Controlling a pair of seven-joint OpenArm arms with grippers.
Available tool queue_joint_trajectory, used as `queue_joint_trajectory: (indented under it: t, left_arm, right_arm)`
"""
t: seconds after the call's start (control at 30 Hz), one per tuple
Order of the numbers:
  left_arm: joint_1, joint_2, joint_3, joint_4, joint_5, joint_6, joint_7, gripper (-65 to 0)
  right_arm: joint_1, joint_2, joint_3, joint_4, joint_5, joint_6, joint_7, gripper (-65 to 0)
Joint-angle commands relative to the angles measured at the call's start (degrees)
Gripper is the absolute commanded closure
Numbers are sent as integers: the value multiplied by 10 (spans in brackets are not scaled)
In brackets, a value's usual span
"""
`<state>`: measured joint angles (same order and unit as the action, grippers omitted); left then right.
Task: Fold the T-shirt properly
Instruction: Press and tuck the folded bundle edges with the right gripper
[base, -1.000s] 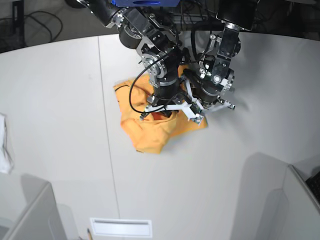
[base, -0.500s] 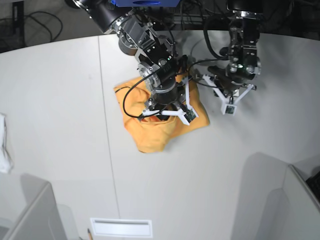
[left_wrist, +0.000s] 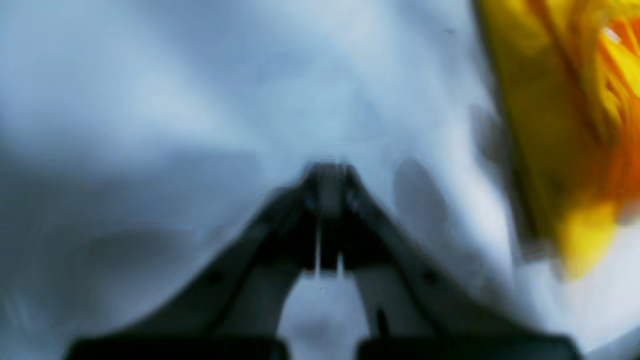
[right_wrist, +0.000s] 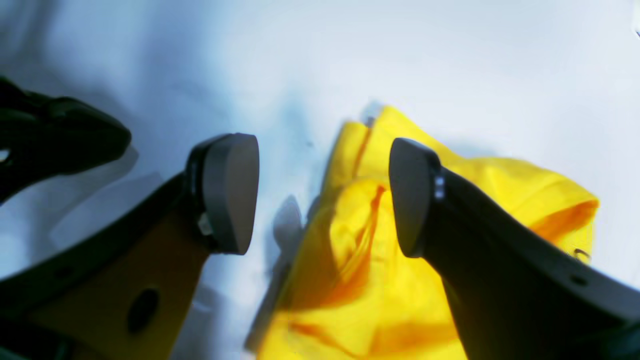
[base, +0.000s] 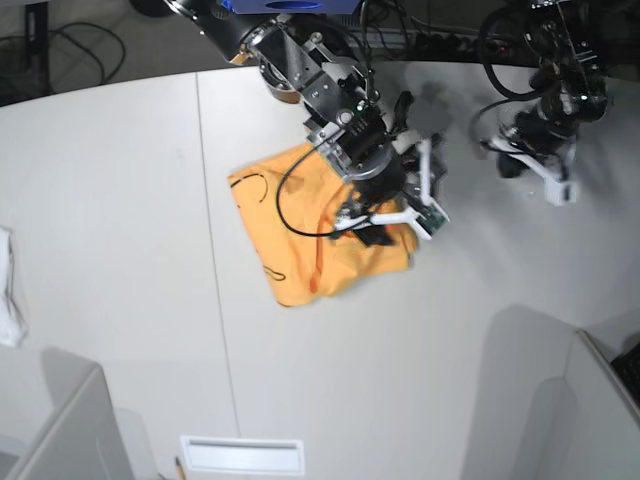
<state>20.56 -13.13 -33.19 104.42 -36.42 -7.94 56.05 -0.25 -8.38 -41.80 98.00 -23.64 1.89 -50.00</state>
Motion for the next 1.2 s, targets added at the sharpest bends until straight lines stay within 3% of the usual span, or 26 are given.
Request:
queue_joint_trajectory:
  t: [0.0,0.13,0.17,0.23,0.33,0.7,0.87,1.17]
  left_arm:
    - [5,-36,-34,9,27,-6,-15,0]
    - [8,-36,-84,9,28,-55,-15,0]
    - [8,-35,-95,9,29,-60,-15,0]
    - [10,-35,-108,10,30,-62,-15,0]
    - [11,-37,-112,9,31,-62,-15,0]
    - [36,-33,-113,13,29,-63,-19,0]
    - [50,-33,-142,13,28,-65,-19,0]
    - [53,-33,-185,12,31,-108,-16,0]
  right_arm:
    - [-1,19,19,39,2,-19,14,-383]
    - [-15,42,20,143,1,-18,14,-372]
    - [-15,47,21,148,1,-18,16,-342]
    - [-13,57,21,148,1,-18,17,-234]
    - [-15,59,20,142,2,-15,14,0]
    - [5,53,24,28,3,-18,20,0]
    - [18,37,86,-22,4,-18,49,0]
    - [32,17,102,-88,4,-16,59,0]
